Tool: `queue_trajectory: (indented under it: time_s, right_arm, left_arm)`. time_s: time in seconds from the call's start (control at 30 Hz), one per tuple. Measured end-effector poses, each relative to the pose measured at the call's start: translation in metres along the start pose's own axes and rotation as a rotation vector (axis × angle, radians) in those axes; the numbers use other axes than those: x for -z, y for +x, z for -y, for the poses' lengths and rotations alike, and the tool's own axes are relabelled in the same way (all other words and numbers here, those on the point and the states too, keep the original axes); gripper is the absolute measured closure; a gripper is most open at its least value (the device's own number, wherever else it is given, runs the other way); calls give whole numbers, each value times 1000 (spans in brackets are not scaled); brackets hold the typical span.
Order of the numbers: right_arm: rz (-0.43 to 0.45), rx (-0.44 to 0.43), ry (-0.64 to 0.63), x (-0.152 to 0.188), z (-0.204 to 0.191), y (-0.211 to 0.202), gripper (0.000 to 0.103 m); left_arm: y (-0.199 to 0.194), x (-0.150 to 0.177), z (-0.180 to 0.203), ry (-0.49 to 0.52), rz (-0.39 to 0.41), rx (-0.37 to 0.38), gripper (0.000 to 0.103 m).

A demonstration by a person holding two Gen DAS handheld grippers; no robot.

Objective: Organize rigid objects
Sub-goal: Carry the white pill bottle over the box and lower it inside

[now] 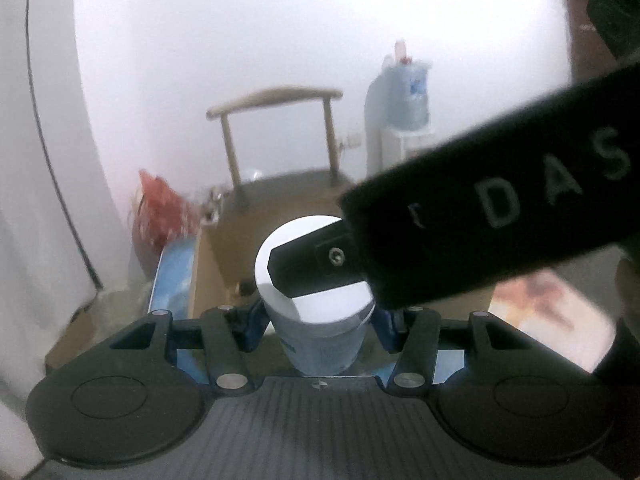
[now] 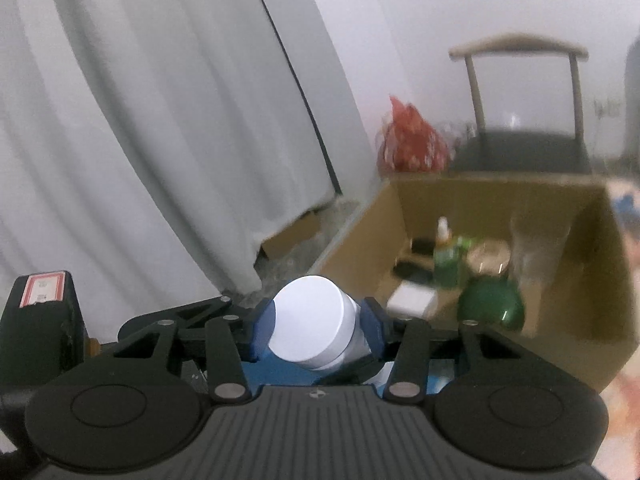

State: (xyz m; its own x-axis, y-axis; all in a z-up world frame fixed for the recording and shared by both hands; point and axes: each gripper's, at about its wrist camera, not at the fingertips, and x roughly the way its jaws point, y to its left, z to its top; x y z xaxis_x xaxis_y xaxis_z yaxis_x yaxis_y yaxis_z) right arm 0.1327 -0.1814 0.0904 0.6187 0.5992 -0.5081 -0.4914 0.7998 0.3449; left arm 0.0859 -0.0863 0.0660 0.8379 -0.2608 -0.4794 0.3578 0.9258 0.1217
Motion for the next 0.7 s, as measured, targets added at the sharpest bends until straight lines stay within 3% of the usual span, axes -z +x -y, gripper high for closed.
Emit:
queue_trajectory:
  time_s: [0.2,0.37,0.5,0.7]
  right_arm:
    - [69,44,-39,-44,18,-31,52]
    - [44,85,8,-74,66,-31,52]
    - [-12,87,88,-80,114,-19,52]
    - [-98,90,151,-60,165,9,52]
  left_arm:
    - [25,-57,17,7,44,83,50]
    - [75,-80,35,-37,-23,203,50]
    - [114,-77,57,-39,-94,234,50]
    - [165,-53,39,-52,-211,250,50]
